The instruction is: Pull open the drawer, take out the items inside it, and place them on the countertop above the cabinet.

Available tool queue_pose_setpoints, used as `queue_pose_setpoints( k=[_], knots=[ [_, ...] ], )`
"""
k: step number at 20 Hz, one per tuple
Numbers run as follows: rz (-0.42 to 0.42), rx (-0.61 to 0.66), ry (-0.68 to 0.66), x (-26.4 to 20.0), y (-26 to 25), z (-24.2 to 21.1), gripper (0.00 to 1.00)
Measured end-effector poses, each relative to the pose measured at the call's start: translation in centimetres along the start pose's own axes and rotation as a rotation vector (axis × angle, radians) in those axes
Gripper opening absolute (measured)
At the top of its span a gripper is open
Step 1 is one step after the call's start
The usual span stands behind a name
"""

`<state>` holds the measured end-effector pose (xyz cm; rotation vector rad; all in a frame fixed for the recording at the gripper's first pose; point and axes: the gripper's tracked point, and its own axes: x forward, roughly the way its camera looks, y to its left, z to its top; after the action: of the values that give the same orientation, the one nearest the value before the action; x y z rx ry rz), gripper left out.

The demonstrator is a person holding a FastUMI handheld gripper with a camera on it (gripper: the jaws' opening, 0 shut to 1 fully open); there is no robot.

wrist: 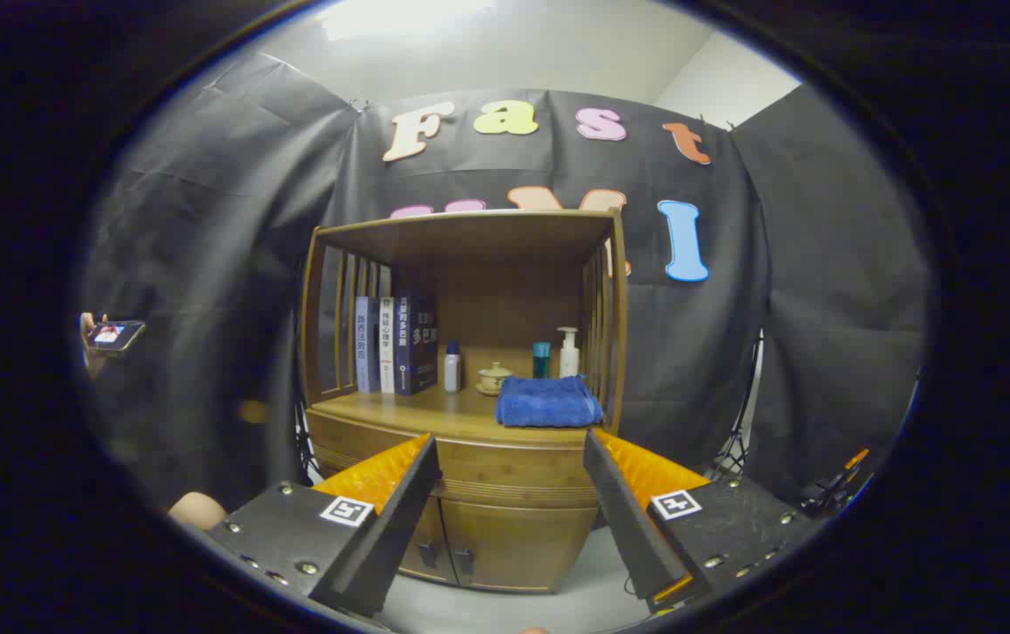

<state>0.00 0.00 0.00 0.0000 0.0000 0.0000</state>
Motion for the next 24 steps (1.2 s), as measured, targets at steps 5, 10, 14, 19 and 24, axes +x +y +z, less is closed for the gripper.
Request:
queue_pose_setpoints(
  k=[5, 10, 14, 19, 24],
  knots=[
    [0.021, 0.010, 0.018, 0.9, 1.2, -1.1, 0.99],
    [0.050, 0.030, 0.026, 1.9, 2.6, -2.1, 0.99],
    [0.070, 0.047, 0.032, 2.7, 3.5, -2.9, 0.99],
    [0.124, 0.044, 0.052, 4.5, 5.7, -4.0, 0.99],
    [0.177, 0.028, 0.061, 7.2, 9.2, -5.8, 0.99]
  ],
)
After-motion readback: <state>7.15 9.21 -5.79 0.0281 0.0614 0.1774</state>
